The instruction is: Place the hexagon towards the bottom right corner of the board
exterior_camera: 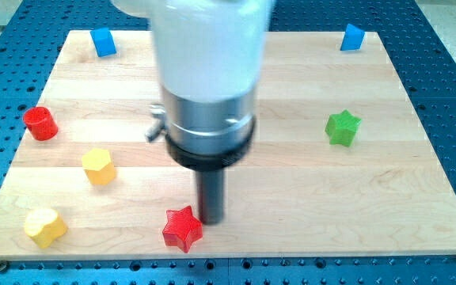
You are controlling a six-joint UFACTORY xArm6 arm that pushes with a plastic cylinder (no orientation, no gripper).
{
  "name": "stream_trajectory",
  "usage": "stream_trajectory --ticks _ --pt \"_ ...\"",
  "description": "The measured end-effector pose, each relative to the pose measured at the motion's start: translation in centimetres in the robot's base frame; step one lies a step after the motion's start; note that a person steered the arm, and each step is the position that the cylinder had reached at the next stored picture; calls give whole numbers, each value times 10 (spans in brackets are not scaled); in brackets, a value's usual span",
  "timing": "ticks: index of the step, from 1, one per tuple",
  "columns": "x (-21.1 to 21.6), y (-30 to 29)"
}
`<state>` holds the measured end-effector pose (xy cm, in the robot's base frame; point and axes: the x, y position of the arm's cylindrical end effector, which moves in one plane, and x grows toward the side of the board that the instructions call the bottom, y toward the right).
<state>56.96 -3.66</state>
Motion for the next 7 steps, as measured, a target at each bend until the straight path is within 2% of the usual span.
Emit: stream_trajectory --ticks 1,3,4,6,7 --pt "-19 -61" --pt "-28 -200" --pt "-33 -217" --pt "-53 -142" --pt "-73 -181"
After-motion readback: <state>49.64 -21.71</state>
